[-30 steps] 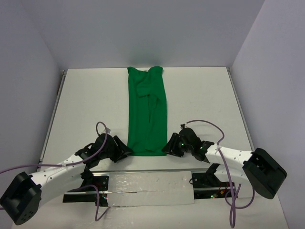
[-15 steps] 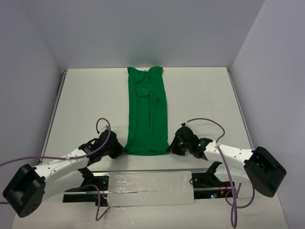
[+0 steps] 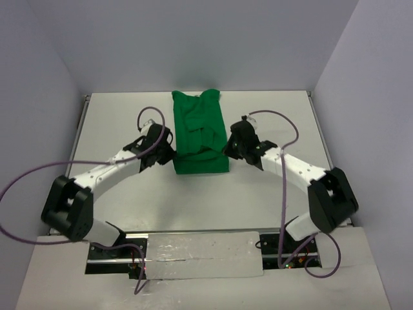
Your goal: Fold and stack the t-shirts
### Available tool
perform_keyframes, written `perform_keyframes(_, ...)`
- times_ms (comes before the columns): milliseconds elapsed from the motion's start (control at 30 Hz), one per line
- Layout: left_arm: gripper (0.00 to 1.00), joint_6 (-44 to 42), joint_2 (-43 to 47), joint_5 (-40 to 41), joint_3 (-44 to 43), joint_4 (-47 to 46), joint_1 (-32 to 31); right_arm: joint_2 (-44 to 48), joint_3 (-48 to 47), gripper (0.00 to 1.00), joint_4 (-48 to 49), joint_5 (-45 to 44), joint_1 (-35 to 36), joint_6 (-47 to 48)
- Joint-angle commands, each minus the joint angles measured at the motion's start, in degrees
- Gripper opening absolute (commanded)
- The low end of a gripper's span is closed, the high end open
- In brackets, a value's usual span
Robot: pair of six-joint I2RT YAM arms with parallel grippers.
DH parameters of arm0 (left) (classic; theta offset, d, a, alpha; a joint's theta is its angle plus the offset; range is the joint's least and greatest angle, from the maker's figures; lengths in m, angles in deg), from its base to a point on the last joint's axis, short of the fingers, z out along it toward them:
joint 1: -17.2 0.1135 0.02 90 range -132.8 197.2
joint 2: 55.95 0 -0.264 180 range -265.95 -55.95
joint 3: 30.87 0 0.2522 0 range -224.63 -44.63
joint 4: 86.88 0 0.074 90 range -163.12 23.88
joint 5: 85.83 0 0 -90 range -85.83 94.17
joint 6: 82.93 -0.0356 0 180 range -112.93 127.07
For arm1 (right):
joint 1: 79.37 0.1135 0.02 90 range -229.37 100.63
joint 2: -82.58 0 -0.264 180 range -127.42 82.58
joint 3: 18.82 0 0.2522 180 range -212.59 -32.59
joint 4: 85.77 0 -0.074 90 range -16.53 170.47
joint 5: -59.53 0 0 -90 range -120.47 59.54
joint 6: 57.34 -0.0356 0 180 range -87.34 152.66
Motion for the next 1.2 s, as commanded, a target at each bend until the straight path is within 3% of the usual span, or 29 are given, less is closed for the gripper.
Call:
perform_keyframes(0, 0.10, -5.46, -8.32, -1.22, -10.12, -2.95, 4.16, -8.61, -8.34, 0.09, 1.34, 1.16, -2.56, 4.80)
perform_keyframes(267, 0.10, -11.02, -25.63, -4.96, -27.56, -1.12, 8.27, -22.71, -21.60, 0.09, 1.09, 4.69, -6.80, 7.10)
perform_keyframes(433, 0.12, -12.92, -33.24, -5.50, -33.02, -2.14, 9.45, -30.10, -29.40, 0.10, 1.10, 7.15, -8.56, 7.58)
perform_keyframes(467, 0.25, -13.08, -35.34, -5.13, -34.52, -2.15, 10.05, -31.83, -31.14, 0.16, 1.25, 7.60, -9.01, 7.50)
perform_keyframes(533, 0.56, -13.34, -40.02, -5.01, -38.06, 0.43, 10.89, -33.91, -34.06, 0.46, 0.09, 9.61, -9.86, 7.61)
perform_keyframes(567, 0.67, -13.59, -41.11, -4.45, -40.97, 3.39, 11.21, -34.62, -35.46, 0.65, -0.85, 10.06, -10.24, 7.67)
perform_keyframes(600, 0.72, -13.77, -42.10, -3.35, -42.84, 5.26, 11.24, -34.44, -35.66, 0.77, -1.10, 10.10, -10.44, 7.84)
perform_keyframes(667, 0.78, -14.72, -41.14, -0.72, -44.69, 6.96, 11.24, -31.08, -33.23, 0.91, -0.23, 9.61, -10.97, 8.10)
perform_keyframes(833, 0.79, -13.53, -25.16, 6.79, -34.60, 4.80, 10.48, -18.99, -23.11, 0.95, 1.76, 9.15, -11.51, 8.37)
perform_keyframes(967, 0.78, -9.20, -13.02, 10.04, -21.40, 3.44, 8.02, -9.66, -10.82, 0.95, 5.72, 9.70, -11.35, 6.63)
perform_keyframes(1067, 0.71, -5.48, -5.03, 4.40, -9.26, -1.37, 5.74, -2.34, -0.13, 0.93, 9.50, 12.32, -10.98, 3.23)
perform_keyframes(1167, 0.66, -2.37, -3.00, -0.35, -2.53, -6.36, 3.01, 0.97, 8.44, 0.92, 13.89, 15.51, -10.89, -1.18)
